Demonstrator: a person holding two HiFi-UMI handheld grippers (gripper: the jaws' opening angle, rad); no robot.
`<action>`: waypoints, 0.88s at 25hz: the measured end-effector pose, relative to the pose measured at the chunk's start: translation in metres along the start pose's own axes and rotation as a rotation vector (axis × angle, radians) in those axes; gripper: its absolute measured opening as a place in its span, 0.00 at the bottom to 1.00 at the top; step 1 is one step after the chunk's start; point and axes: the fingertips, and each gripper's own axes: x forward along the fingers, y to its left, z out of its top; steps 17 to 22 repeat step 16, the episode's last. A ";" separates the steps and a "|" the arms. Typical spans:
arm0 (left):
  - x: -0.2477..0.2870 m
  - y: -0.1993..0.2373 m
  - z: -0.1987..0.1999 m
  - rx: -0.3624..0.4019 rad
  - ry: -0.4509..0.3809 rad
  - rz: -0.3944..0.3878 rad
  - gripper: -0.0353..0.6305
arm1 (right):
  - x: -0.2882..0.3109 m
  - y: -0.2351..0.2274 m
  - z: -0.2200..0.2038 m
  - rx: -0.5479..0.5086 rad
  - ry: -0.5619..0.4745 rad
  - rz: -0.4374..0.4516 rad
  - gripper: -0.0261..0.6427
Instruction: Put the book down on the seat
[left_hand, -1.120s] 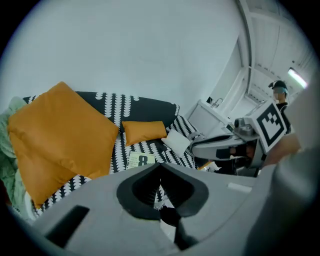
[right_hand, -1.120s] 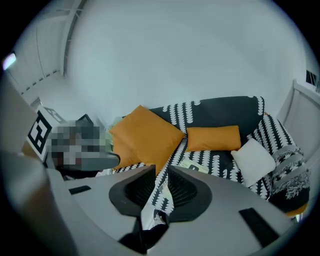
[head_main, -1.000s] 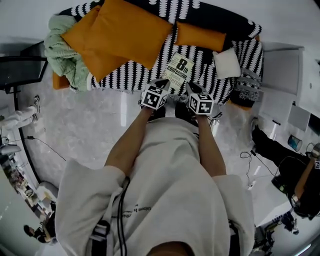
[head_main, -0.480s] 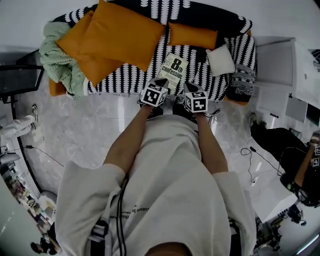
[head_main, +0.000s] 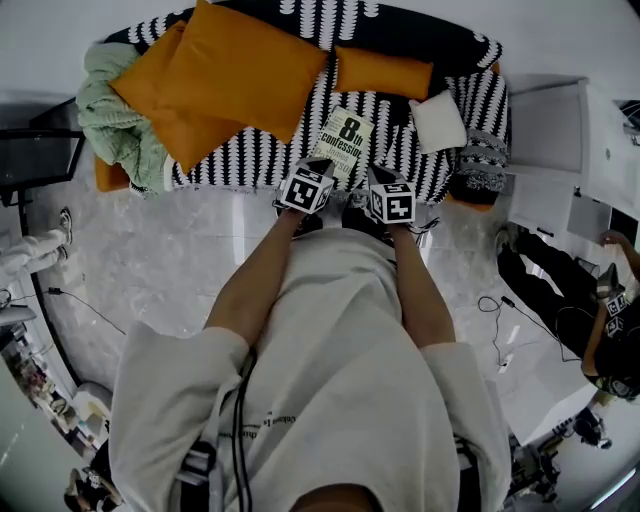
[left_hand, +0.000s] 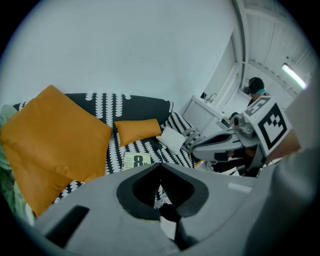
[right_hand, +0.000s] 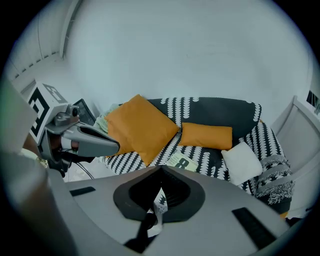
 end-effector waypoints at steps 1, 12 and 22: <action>0.000 -0.001 -0.001 0.019 0.009 0.002 0.06 | 0.000 0.000 0.001 0.000 -0.002 0.002 0.05; -0.005 0.007 -0.004 0.035 0.011 0.017 0.06 | 0.006 0.007 0.011 -0.024 -0.016 0.008 0.05; -0.004 0.008 -0.006 0.035 0.008 0.020 0.06 | 0.007 0.007 0.010 -0.030 -0.018 0.006 0.05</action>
